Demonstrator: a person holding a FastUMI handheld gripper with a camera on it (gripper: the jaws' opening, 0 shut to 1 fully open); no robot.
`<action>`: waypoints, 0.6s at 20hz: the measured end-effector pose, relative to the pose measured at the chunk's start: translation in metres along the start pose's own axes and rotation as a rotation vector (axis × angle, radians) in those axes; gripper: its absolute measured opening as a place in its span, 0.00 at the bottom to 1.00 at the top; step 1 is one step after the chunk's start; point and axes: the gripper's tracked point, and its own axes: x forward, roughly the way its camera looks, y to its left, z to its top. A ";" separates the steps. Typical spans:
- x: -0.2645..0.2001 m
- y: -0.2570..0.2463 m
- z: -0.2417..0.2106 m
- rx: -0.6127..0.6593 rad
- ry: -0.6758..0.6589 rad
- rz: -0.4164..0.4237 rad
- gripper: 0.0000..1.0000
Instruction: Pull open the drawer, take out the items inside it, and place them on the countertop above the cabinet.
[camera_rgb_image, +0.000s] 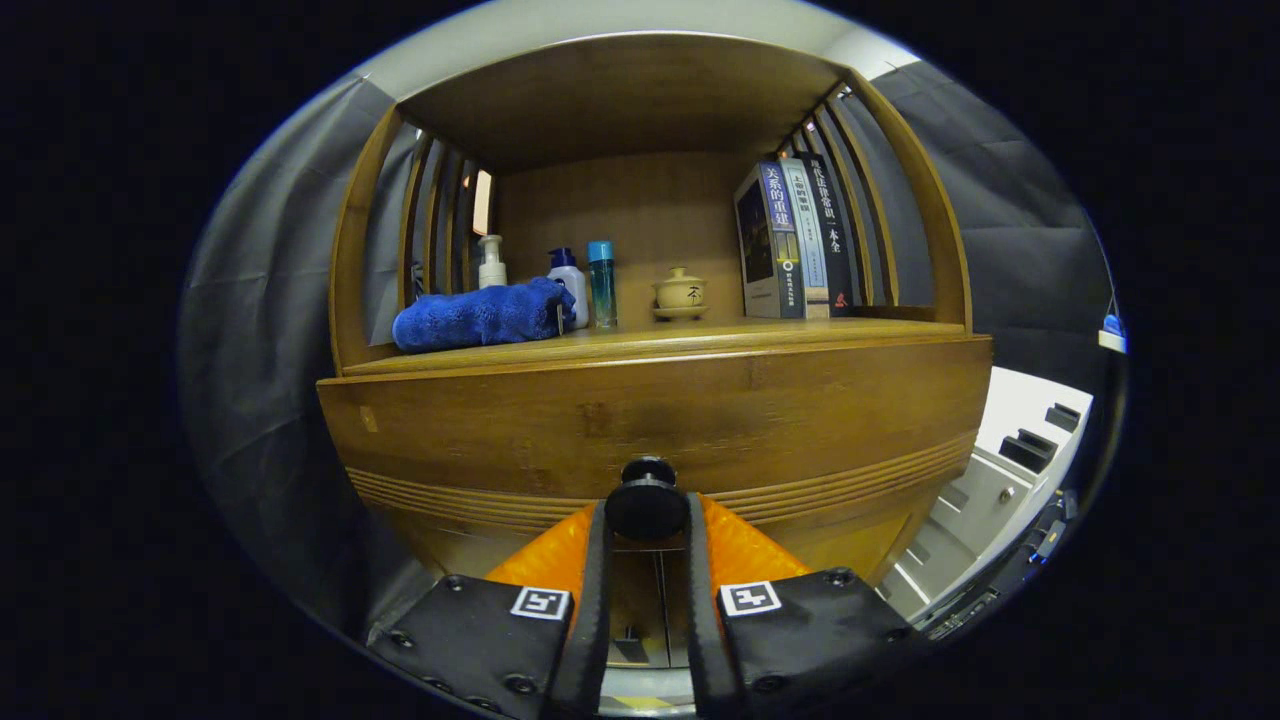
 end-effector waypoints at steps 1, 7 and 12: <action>-0.005 -0.001 0.000 -0.004 0.001 -0.003 0.41; -0.039 0.004 -0.005 -0.021 0.022 0.006 0.41; -0.069 0.004 -0.009 -0.026 0.032 0.018 0.41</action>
